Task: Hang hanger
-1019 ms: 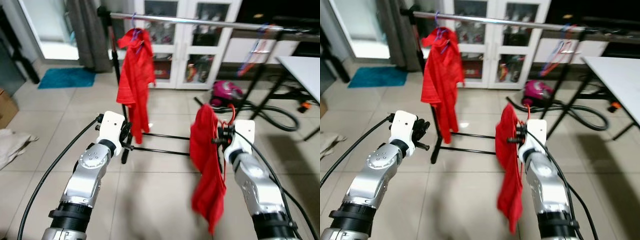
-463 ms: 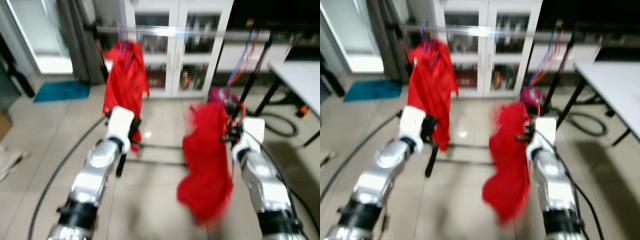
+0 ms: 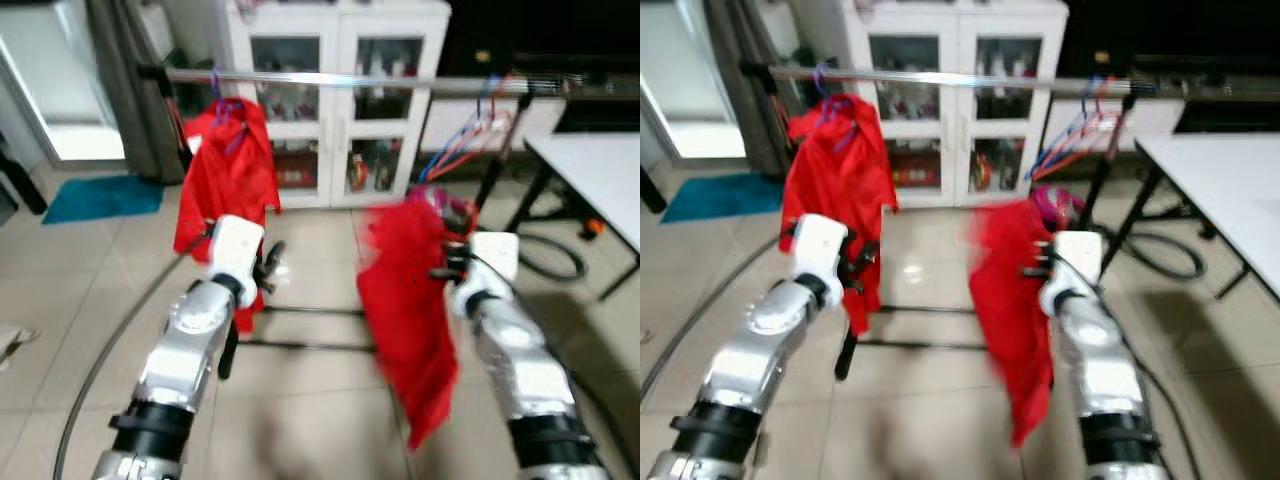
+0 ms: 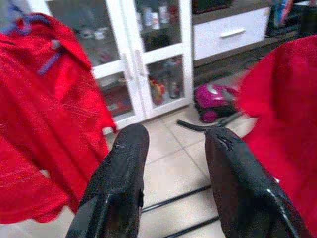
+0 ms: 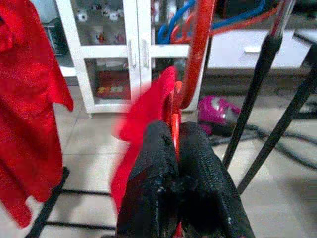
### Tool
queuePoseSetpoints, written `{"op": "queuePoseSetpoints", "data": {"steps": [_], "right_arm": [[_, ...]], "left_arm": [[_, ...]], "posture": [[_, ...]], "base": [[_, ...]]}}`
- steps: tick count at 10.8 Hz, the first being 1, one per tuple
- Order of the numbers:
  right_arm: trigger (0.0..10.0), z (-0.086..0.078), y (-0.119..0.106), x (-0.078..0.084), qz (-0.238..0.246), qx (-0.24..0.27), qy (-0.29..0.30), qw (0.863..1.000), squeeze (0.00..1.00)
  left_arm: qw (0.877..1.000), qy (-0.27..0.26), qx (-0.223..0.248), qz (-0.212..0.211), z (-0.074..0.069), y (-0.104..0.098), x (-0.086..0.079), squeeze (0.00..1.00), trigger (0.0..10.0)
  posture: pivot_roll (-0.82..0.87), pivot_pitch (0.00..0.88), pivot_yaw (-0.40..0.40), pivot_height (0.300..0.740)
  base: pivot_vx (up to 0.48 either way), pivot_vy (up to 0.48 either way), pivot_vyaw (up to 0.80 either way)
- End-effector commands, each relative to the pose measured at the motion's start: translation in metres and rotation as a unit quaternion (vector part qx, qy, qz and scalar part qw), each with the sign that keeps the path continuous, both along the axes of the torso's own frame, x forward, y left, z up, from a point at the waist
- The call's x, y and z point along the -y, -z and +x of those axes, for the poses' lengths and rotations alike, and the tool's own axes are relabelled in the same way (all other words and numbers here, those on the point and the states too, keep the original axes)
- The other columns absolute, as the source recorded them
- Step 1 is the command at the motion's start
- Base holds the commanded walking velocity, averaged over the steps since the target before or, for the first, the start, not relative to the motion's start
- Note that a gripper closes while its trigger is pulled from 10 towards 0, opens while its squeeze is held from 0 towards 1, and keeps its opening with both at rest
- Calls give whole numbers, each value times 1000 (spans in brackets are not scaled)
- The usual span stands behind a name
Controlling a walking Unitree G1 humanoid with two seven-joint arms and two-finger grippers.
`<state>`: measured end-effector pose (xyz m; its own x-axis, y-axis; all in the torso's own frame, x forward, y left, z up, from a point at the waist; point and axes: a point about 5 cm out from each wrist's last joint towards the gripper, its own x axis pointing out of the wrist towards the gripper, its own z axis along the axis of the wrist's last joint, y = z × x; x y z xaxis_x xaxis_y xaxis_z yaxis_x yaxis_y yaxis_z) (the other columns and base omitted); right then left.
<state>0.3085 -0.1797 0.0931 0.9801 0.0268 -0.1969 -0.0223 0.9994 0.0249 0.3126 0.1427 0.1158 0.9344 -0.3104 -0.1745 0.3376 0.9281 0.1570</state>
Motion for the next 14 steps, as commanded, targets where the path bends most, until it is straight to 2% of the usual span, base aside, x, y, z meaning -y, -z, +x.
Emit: {"op": "queuePoseSetpoints", "data": {"steps": [1,4,7,8,12,14], "right_arm": [[10000,7,-12,-13,1,24,-25,999,0],[10000,11,-18,-19,-3,34,-42,999,0],[10000,13,-19,-16,15,38,-23,999,0],[10000,14,-20,-15,18,42,-13,999,0],[10000,17,-21,-14,26,34,-10,999,0],[10000,18,-24,-12,22,44,-10,999,0]], "left_arm": [[1000,-11,10,4,1,-5,-9,1000,10000],[1000,-10,15,5,1,-7,-8,1000,10000],[1000,-5,21,11,1,-9,-7,1000,10000],[999,13,28,23,0,-11,-5,1000,10000],[998,38,38,19,-2,-14,3,1000,10000],[998,41,38,21,-2,-14,3,1000,10000]], "posture": [[82,0,-15,740],[87,0,-21,740],[95,0,-30,740],[99,0,-33,740],[98,0,-35,740],[97,0,-36,740]], "base": [[382,0,800],[380,0,800],[380,0,0],[375,0,0],[378,0,-800],[369,0,0]]}}
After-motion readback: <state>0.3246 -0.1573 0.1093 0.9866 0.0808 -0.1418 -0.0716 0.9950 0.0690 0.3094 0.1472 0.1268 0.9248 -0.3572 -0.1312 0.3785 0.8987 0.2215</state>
